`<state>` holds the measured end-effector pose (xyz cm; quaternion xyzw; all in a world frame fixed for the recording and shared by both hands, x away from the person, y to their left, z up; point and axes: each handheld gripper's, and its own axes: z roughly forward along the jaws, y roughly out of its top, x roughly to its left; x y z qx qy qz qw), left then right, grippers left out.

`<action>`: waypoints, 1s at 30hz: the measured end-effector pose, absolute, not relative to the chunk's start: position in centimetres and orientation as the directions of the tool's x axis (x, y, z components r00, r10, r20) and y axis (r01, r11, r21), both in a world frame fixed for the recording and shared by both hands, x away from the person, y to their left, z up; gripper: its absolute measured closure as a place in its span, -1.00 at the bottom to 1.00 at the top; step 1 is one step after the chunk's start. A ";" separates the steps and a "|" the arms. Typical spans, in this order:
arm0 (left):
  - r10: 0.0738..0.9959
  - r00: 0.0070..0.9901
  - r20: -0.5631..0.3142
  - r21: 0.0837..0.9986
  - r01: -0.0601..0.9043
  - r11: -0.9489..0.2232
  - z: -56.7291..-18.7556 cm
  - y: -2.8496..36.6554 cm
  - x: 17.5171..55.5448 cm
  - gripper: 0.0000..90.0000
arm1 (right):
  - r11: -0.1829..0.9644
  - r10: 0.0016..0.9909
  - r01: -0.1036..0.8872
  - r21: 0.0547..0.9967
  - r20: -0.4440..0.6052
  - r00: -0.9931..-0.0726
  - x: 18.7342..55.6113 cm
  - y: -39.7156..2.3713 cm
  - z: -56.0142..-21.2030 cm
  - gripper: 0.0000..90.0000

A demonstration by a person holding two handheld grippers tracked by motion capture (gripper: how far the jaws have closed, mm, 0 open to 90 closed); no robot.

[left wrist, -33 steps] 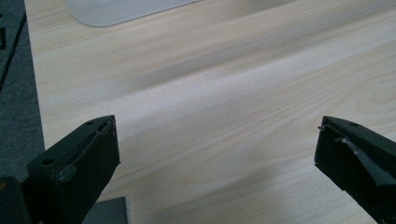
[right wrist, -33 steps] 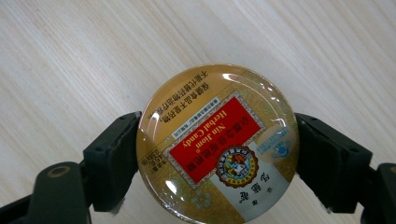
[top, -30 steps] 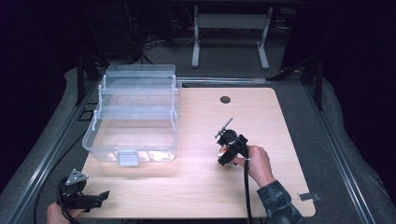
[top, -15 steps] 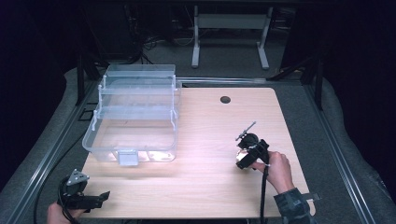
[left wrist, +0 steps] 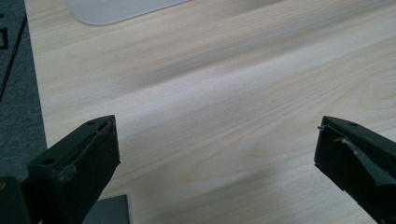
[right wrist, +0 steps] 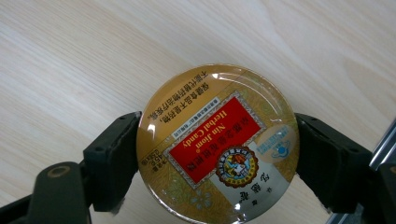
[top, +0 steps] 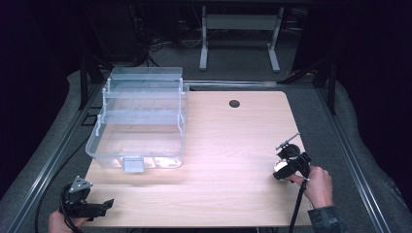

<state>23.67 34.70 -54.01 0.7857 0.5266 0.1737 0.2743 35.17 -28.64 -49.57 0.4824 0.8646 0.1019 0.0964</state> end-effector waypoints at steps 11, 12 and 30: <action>0.924 0.383 -0.015 0.608 0.737 -0.296 -54.1 34.9 23.6 -0.99 | 0.427 0.903 0.867 0.256 -0.062 -0.426 35.2 -32.5 -51.4 -0.56; 0.924 0.383 -0.015 0.609 0.736 -0.296 -54.1 34.9 23.6 -0.99 | 0.421 0.906 0.872 0.249 -0.067 -0.418 35.2 -32.6 -51.6 -0.56; 0.919 0.394 -0.022 0.590 0.747 -0.307 -54.0 35.1 23.7 -0.99 | 0.359 0.929 0.888 0.287 -0.016 -0.370 34.6 -33.9 -52.7 -0.74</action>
